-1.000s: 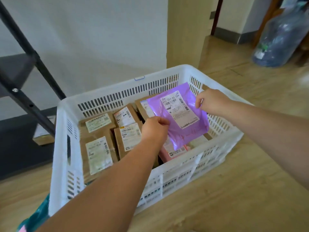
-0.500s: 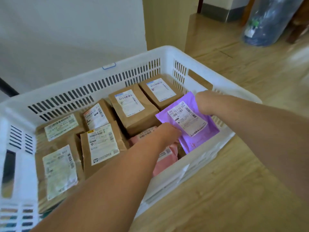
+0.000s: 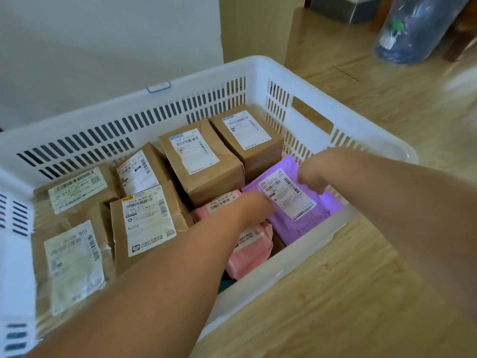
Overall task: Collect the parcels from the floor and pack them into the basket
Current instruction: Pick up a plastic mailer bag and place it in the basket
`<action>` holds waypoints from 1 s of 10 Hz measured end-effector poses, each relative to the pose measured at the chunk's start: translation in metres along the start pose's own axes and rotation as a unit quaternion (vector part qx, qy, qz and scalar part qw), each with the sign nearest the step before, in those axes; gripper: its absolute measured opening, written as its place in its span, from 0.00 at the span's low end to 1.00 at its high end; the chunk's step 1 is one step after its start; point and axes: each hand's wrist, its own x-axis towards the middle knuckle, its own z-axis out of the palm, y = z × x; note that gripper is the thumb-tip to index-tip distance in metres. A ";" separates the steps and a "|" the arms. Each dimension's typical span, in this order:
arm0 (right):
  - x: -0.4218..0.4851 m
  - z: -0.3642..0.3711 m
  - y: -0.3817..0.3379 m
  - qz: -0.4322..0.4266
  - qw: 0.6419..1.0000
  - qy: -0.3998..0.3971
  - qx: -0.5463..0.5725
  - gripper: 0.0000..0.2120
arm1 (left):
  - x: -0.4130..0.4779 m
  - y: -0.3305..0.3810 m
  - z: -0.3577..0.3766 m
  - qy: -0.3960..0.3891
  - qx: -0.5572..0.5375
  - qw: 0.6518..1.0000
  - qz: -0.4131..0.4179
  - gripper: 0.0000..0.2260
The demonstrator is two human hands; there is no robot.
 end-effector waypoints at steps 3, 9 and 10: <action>-0.026 -0.037 -0.023 -0.006 0.977 0.182 0.107 0.09 | -0.032 -0.015 -0.040 0.164 0.110 0.977 0.082 0.16; -0.186 -0.155 -0.144 -0.159 0.905 0.393 0.037 0.14 | -0.261 -0.122 -0.144 0.447 0.112 0.886 0.055 0.18; -0.234 -0.159 -0.192 -0.231 0.868 0.430 0.090 0.13 | -0.311 -0.165 -0.150 0.509 0.090 0.855 0.035 0.20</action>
